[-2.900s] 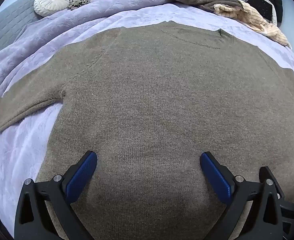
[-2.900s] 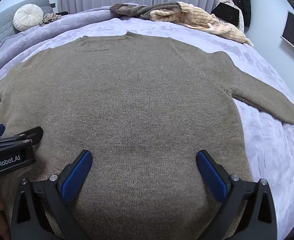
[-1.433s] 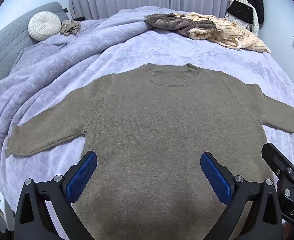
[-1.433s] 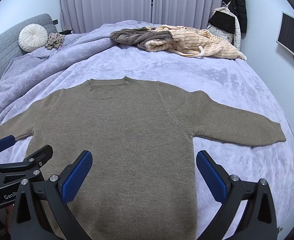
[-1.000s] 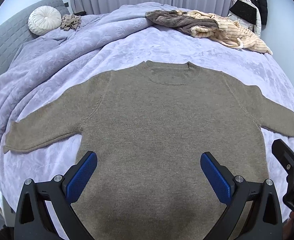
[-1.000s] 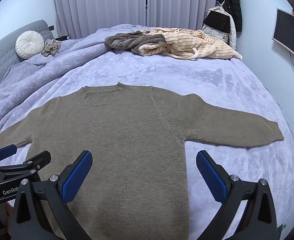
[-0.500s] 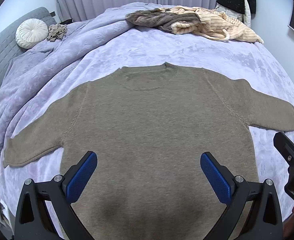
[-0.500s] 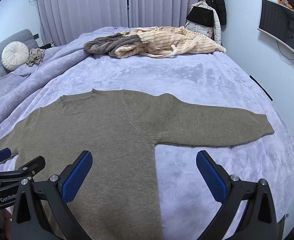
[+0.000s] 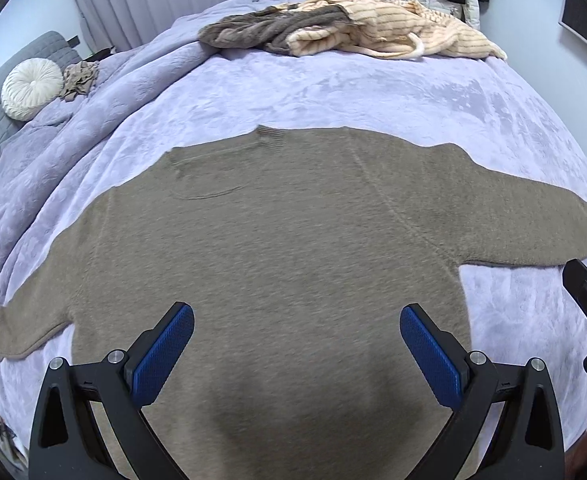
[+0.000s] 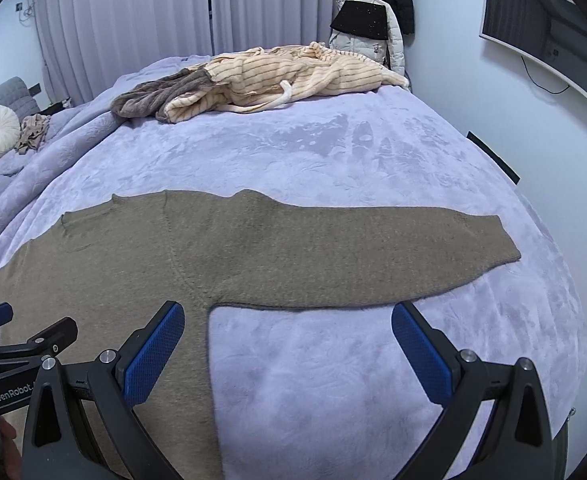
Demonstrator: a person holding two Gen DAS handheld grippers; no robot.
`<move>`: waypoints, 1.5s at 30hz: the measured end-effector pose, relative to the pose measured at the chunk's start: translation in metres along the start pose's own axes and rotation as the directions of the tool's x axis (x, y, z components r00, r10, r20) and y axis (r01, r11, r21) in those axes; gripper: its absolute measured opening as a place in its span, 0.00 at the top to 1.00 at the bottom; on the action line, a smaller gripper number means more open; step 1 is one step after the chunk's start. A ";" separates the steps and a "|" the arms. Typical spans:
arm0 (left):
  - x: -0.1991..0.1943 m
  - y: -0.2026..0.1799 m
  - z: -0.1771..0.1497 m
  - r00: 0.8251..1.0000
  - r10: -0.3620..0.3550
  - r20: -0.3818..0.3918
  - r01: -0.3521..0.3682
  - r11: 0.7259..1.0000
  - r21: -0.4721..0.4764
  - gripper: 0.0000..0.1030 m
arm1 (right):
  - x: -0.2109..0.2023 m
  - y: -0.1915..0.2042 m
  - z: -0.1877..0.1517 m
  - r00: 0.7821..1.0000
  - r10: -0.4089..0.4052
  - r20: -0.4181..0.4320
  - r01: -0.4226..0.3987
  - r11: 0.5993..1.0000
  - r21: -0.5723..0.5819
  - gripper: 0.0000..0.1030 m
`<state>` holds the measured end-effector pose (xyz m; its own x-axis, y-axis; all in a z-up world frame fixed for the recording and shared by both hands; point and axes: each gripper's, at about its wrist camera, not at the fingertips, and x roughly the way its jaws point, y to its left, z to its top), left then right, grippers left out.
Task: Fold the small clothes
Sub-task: 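Grasp the cuff of one sweater sleeve with the right tool, then lift the sleeve with the right tool and carry it across the sweater body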
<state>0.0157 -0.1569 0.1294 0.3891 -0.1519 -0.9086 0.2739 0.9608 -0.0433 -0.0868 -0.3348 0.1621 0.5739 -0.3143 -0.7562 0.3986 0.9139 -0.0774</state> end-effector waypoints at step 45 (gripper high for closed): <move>0.099 -0.117 0.083 0.997 -0.025 -0.067 0.024 0.999 -0.023 0.00 | 0.145 -0.234 0.041 0.996 0.074 -0.057 -0.056 0.960 0.273 0.44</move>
<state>0.0955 -0.3033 0.0790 0.3223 -0.1604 -0.9330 0.2628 0.9620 -0.0746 -0.0678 -0.6044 0.0975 0.5605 -0.2304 -0.7955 0.5456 0.8253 0.1453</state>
